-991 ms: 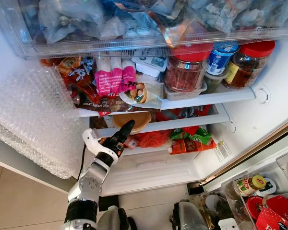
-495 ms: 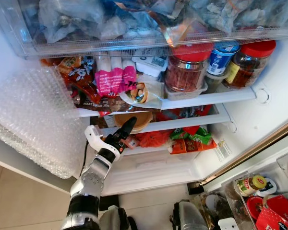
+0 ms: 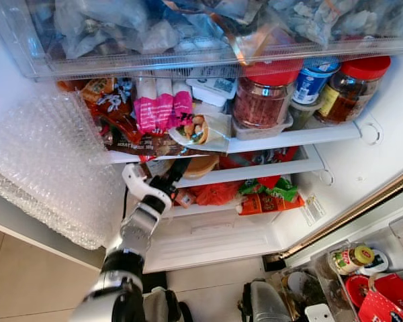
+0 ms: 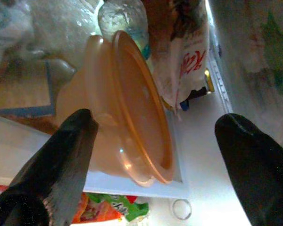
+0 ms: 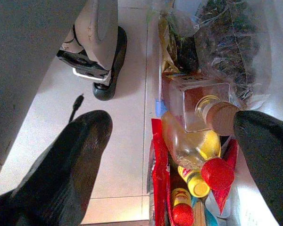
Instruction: Restocking fridge
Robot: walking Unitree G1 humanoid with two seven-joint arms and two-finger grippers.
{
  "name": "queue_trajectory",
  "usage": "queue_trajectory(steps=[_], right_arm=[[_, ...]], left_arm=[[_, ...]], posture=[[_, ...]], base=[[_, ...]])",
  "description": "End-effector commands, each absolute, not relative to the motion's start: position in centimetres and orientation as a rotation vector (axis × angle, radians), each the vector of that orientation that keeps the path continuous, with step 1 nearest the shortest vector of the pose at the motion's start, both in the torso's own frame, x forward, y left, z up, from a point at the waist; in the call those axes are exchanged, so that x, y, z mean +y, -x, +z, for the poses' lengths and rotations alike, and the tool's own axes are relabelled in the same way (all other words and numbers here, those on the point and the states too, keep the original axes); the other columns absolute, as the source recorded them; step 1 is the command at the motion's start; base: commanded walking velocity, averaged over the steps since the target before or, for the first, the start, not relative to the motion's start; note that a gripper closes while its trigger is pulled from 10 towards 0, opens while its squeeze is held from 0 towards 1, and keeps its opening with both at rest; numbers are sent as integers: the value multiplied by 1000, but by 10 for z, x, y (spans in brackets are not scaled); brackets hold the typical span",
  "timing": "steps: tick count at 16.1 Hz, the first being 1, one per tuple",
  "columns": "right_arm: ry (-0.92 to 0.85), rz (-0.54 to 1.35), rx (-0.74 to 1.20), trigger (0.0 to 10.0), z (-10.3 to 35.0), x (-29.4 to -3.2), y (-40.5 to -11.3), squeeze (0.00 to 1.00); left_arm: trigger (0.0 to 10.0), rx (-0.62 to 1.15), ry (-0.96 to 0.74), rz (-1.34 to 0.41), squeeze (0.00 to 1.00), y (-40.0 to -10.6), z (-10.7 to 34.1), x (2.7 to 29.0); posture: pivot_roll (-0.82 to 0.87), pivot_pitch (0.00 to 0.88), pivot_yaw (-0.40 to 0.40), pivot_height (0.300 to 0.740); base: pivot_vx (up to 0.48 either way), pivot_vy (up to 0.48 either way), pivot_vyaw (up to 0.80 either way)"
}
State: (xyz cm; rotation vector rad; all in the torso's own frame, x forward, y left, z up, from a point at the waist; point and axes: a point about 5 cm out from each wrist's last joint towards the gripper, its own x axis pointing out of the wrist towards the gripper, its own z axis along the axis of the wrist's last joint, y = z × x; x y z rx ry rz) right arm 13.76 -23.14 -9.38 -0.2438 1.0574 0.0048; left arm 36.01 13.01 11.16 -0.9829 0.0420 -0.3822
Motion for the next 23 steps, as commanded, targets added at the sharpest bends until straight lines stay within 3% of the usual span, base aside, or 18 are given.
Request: queue_trajectory(steps=[1, 8, 17, 23], right_arm=[[246, 15, 1106, 10000, -99, -231, -125, 0], [253, 19, 1107, 10000, -98, -232, -125, 0], [248, 22, 1107, 10000, -99, -230, -124, 0], [248, 22, 1107, 10000, -99, -230, -124, 0]], left_arm=[[10000, 55, 981, -395, 0, -360, 109, 127], [10000, 71, 1000, -414, 0, -364, 109, 119], [10000, 49, 865, -481, 0, -342, 100, 125], [10000, 49, 865, -481, 0, -342, 100, 125]], posture=[[-216, 215, 12, 664], [-214, 211, 8, 664], [-199, 206, 16, 664], [-199, 206, 16, 664]], base=[[0, 0, 0], [0, 0, 0], [0, 0, 0], [0, 0, 0]])
